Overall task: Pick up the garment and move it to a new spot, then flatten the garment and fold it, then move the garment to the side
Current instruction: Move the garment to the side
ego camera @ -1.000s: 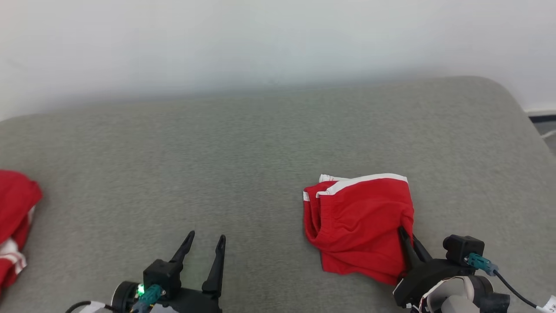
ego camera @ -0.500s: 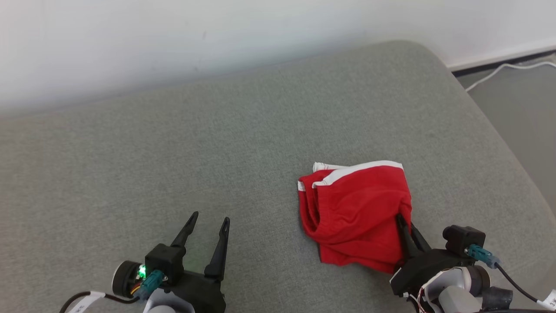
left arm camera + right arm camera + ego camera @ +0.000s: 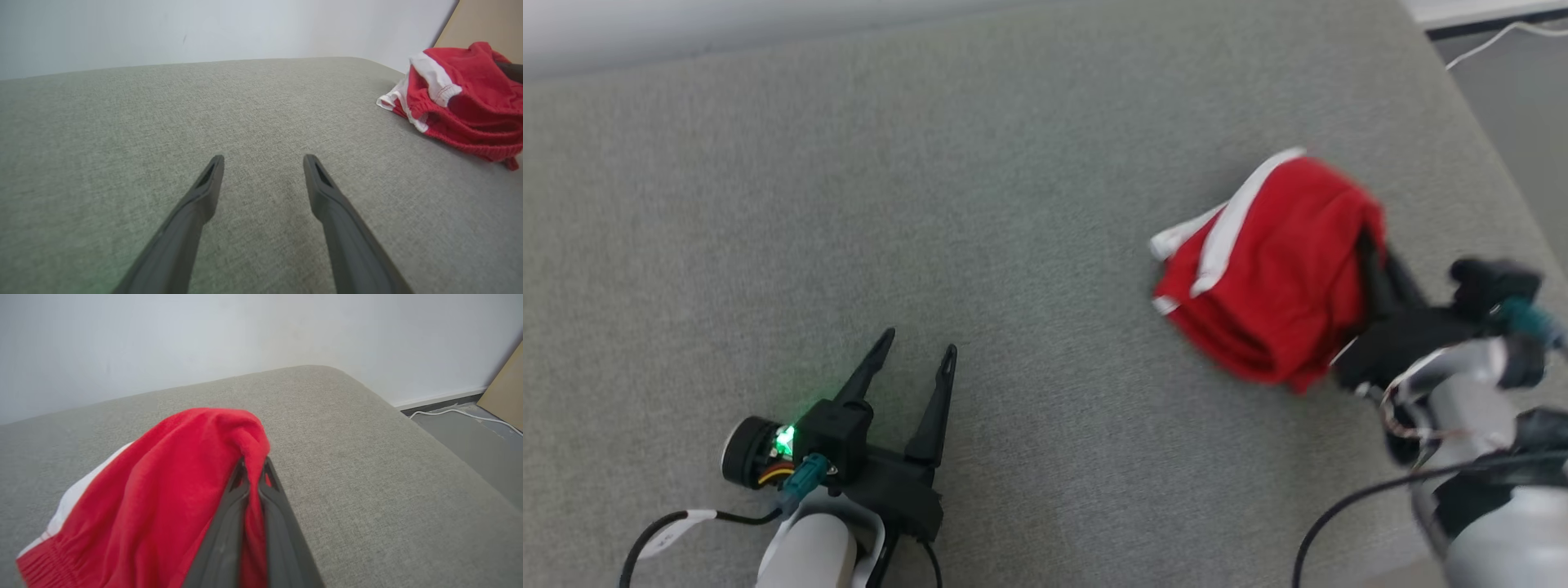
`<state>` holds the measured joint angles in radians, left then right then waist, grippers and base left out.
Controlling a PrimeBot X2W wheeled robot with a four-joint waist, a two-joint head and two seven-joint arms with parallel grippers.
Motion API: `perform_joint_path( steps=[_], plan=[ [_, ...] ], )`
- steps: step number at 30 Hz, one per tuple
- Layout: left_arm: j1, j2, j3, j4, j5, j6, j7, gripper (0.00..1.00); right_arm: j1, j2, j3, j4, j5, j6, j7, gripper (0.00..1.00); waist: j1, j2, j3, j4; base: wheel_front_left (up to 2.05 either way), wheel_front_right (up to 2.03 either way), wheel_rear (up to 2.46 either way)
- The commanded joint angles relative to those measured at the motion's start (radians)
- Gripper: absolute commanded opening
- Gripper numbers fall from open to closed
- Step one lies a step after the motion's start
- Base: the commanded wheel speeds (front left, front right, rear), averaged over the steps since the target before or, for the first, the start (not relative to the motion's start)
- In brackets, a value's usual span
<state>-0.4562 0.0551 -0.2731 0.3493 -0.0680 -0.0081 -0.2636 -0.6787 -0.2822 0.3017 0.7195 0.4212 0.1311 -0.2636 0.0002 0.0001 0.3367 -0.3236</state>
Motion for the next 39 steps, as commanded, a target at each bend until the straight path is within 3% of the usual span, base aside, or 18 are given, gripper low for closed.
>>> perform_joint_path(
  steps=[1, 13, 25, 26, 27, 34, 39],
  plan=[
    [-0.014, 0.009, 0.006, -0.004, 0.013, -0.005, -0.001, 1.0, -0.037, -0.018, -0.014, 0.002, -0.011, -0.001, -0.001, 0.0, -0.0002, -0.0001, 0.087, 0.052, 0.0, 0.0, 0.0],
    [-0.037, 0.036, 0.024, 0.001, 0.039, -0.012, 0.004, 1.0, -0.18, -0.139, -0.183, 0.101, -0.107, -0.001, -0.001, 0.0, -0.0002, -0.0001, 0.133, 0.086, 0.0, 0.0, 0.0],
    [-0.032, 0.038, 0.015, -0.012, 0.049, -0.009, 0.006, 1.0, -0.161, -0.151, -0.462, 0.217, -0.318, -0.001, -0.001, 0.0, -0.0002, -0.0001, 0.129, 0.111, 0.0, 0.0, 0.0],
    [-0.031, 0.036, 0.014, -0.013, 0.048, -0.008, 0.006, 1.0, -0.156, -0.154, -0.487, 0.23, -0.336, -0.001, 0.0, 0.13, -0.0002, -0.0001, 0.127, 0.113, 0.0, 0.0, 0.0],
    [-0.029, 0.035, 0.013, -0.013, 0.047, -0.007, 0.006, 1.0, -0.152, -0.155, -0.511, 0.238, -0.357, -0.001, -0.001, 1.0, -0.0002, -0.0001, 0.124, 0.116, 0.0, 0.0, 0.0],
    [-0.011, 0.02, 0.01, -0.017, 0.033, -0.004, 0.003, 1.0, -0.126, -0.126, -0.614, 0.166, -0.471, -0.001, 0.0, 1.0, -0.0002, -0.0001, 0.089, 0.128, 0.0, 0.0, 0.0],
    [0.01, 0.01, 0.026, -0.021, 0.018, 0.006, 0.0, 1.0, -0.086, -0.077, -0.587, 0.053, -0.482, -0.001, 0.0, 1.0, -0.0002, -0.0001, 0.039, 0.136, 0.0, 0.0, 0.0]
  ],
)
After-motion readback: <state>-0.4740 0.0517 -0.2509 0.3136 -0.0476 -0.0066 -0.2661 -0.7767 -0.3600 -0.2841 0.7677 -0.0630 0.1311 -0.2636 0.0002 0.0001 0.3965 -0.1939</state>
